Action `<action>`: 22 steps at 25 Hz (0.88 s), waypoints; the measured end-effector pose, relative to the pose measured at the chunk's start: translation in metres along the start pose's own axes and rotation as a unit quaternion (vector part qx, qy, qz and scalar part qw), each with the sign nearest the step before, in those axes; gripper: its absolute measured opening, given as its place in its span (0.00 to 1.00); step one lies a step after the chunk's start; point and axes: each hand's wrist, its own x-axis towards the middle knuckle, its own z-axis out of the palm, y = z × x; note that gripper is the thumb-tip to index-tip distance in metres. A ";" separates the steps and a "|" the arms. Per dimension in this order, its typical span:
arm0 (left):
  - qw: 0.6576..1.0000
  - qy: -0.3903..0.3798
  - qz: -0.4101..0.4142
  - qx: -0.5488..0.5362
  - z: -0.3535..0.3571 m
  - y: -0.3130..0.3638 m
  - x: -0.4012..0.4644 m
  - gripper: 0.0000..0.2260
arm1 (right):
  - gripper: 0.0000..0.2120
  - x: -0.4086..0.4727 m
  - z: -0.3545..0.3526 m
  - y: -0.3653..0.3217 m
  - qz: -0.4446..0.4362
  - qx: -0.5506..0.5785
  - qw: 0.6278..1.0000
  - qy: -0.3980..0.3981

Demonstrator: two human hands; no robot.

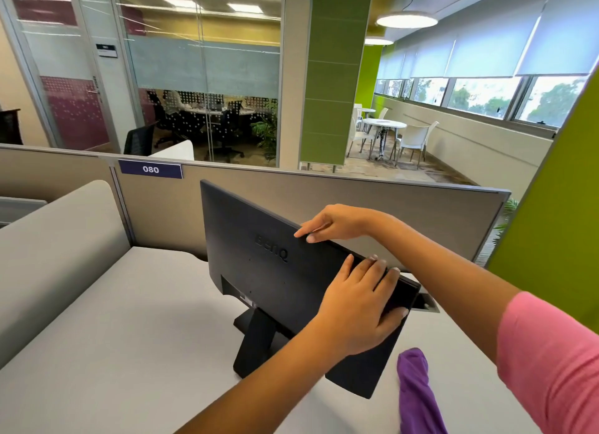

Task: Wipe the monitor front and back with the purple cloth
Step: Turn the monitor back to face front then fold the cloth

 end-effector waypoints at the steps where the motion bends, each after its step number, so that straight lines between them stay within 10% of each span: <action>1: 1.000 0.013 -0.019 0.005 0.003 0.005 0.001 0.27 | 0.15 0.006 0.001 -0.001 0.001 -0.010 1.000 -0.001; 22: 0.987 0.064 -0.147 0.027 0.017 0.031 0.023 0.23 | 0.11 0.020 0.002 0.014 -0.024 0.075 0.996 0.028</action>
